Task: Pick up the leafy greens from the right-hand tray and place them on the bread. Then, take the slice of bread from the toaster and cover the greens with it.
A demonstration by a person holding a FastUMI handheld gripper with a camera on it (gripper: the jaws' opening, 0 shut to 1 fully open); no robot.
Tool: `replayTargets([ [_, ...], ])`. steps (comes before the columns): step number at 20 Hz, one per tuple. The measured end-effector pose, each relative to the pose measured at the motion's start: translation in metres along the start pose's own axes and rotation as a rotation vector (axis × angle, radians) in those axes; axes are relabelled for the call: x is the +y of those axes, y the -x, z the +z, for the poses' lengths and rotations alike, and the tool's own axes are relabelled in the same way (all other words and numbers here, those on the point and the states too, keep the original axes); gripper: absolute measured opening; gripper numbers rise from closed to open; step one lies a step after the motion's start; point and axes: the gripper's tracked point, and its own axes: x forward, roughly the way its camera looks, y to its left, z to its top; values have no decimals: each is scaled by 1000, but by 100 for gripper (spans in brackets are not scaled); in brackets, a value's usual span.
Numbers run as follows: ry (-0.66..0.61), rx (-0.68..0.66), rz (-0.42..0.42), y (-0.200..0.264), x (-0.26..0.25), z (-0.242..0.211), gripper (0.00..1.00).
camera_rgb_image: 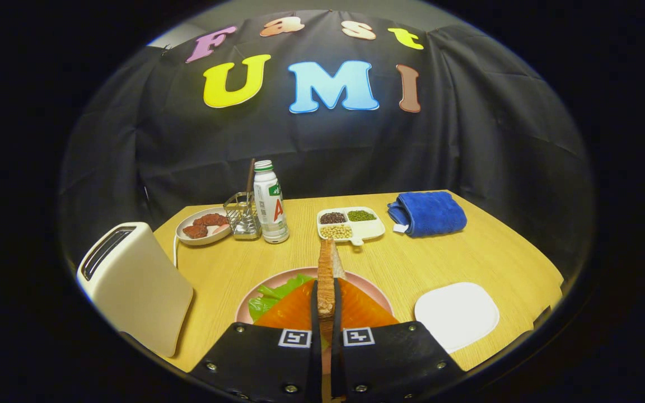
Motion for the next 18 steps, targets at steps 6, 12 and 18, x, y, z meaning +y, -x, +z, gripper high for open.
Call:
replayTargets([
  [6,66,23,27,-6,30,-19,7],
  [12,58,71,58,-16,47,-42,7],
  [18,52,87,64,-20,54,-53,9],
])
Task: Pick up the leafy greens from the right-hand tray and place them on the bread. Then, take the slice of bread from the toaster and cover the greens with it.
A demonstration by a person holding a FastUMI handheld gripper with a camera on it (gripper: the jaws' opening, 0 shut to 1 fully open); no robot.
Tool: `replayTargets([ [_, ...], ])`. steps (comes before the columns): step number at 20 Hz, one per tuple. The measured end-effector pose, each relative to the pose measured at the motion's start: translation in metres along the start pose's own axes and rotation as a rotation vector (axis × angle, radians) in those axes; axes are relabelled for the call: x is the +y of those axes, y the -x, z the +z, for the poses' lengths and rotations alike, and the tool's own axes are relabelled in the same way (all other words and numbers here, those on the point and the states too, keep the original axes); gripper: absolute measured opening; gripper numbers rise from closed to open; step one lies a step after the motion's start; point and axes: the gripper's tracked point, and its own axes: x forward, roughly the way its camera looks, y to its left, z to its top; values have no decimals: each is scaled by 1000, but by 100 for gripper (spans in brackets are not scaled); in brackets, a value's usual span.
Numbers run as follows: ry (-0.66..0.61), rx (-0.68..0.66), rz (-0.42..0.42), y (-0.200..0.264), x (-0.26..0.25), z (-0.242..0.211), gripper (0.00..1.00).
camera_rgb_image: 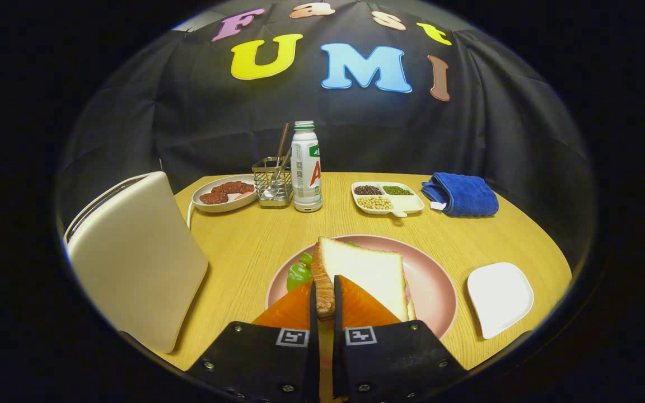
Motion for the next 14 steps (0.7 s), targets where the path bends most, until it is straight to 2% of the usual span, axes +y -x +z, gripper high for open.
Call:
replayTargets([
  [2,-21,6,38,1,8,-2,15],
  [4,-77,58,100,0,17,-13,32],
  [7,-128,47,122,-1,16,-9,33],
  [14,-140,44,127,1,15,-3,33],
])
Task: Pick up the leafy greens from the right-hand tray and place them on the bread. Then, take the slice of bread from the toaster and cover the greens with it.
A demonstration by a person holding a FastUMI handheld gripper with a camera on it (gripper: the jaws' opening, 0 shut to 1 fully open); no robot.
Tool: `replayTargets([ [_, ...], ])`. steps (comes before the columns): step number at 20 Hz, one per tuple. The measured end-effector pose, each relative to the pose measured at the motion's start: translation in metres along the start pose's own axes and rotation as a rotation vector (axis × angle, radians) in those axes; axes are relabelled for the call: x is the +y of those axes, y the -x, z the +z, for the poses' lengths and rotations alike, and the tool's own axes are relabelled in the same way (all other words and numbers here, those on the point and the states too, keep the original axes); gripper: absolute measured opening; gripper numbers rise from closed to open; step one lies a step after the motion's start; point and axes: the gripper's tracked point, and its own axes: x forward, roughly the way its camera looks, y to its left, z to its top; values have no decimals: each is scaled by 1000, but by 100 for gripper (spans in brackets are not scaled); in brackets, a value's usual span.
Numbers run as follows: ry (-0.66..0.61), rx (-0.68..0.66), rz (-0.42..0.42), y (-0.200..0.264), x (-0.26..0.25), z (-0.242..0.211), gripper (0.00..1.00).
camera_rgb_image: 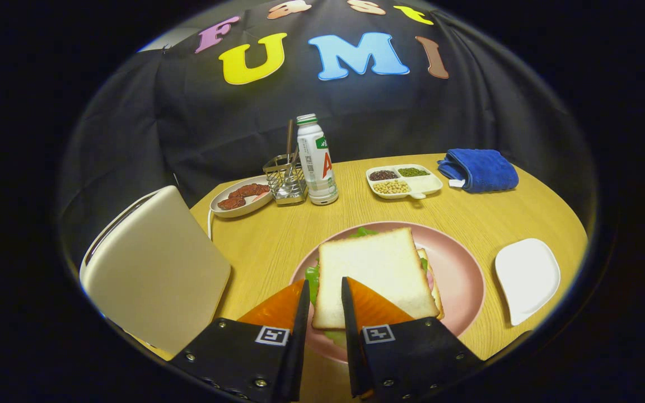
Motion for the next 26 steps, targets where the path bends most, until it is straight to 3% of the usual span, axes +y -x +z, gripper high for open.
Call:
replayTargets([
  [10,23,-105,-58,14,-37,51,34],
  [22,78,-318,-164,66,-130,147,34],
  [26,109,-373,-155,86,-167,168,33],
])
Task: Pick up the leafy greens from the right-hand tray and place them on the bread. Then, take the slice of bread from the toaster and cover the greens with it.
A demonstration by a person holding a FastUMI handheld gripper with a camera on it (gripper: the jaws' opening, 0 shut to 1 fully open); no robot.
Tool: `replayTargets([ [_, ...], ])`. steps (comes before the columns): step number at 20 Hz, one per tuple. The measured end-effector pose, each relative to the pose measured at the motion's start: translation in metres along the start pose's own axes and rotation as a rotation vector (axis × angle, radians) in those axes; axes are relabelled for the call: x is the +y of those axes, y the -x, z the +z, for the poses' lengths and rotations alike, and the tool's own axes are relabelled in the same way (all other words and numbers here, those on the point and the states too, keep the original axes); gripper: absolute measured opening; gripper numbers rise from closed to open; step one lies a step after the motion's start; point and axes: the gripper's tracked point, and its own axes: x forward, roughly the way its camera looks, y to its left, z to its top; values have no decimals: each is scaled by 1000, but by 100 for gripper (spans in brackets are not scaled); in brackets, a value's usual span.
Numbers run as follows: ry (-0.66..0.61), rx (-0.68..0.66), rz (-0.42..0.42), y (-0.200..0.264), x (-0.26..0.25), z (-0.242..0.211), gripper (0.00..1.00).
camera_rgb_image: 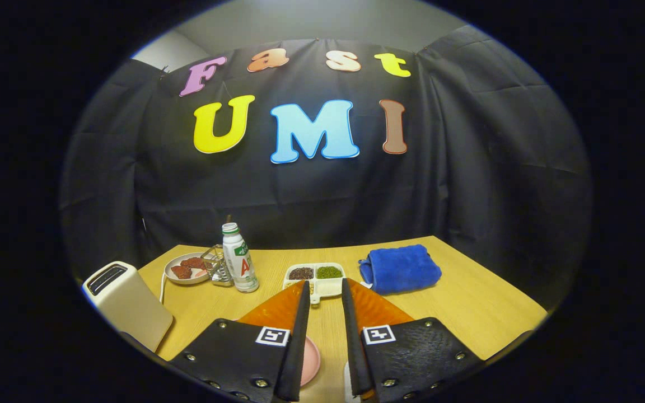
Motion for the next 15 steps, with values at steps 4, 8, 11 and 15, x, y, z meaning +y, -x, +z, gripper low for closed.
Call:
replayTargets([
  [4,41,-33,27,9,-55,10,34],
  [8,24,-54,31,23,-126,18,34],
  [11,78,-101,-31,36,-192,26,33],
  [15,122,-147,-81,56,-263,33,33],
])
